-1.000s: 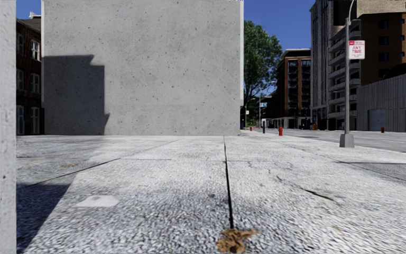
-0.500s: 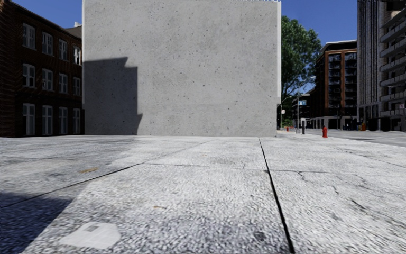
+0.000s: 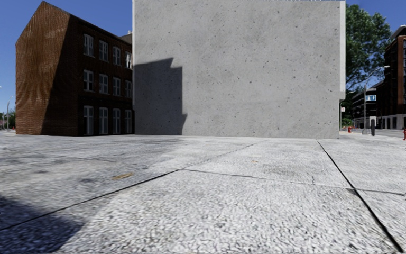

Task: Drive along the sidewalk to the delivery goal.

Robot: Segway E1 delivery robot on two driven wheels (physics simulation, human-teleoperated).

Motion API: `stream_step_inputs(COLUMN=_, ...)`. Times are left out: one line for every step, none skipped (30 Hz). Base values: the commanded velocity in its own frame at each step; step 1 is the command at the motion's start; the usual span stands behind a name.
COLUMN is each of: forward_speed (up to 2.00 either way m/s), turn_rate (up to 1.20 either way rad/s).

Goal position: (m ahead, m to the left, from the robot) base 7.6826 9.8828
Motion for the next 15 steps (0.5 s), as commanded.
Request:
stream_step_inputs(forward_speed=1.62, turn_rate=0.69)
stream_step_inputs(forward_speed=1.62, turn_rate=0.7)
stream_step_inputs(forward_speed=1.62, turn_rate=0.7)
stream_step_inputs(forward_speed=1.62, turn_rate=0.7)
stream_step_inputs(forward_speed=1.62, turn_rate=0.7)
stream_step_inputs(forward_speed=1.62, turn_rate=0.7)
stream_step_inputs(forward_speed=1.62, turn_rate=0.7)
stream_step_inputs(forward_speed=1.62, turn_rate=0.7)
stream_step_inputs(forward_speed=1.62, turn_rate=0.7)
stream_step_inputs(forward_speed=1.62, turn_rate=0.7)
stream_step_inputs(forward_speed=1.62, turn_rate=0.7)
stream_step_inputs(forward_speed=1.62, turn_rate=0.7)
stream_step_inputs(forward_speed=1.62, turn_rate=0.7)
stream_step_inputs(forward_speed=1.62, turn_rate=0.7)
stream_step_inputs(forward_speed=1.62, turn_rate=0.7)
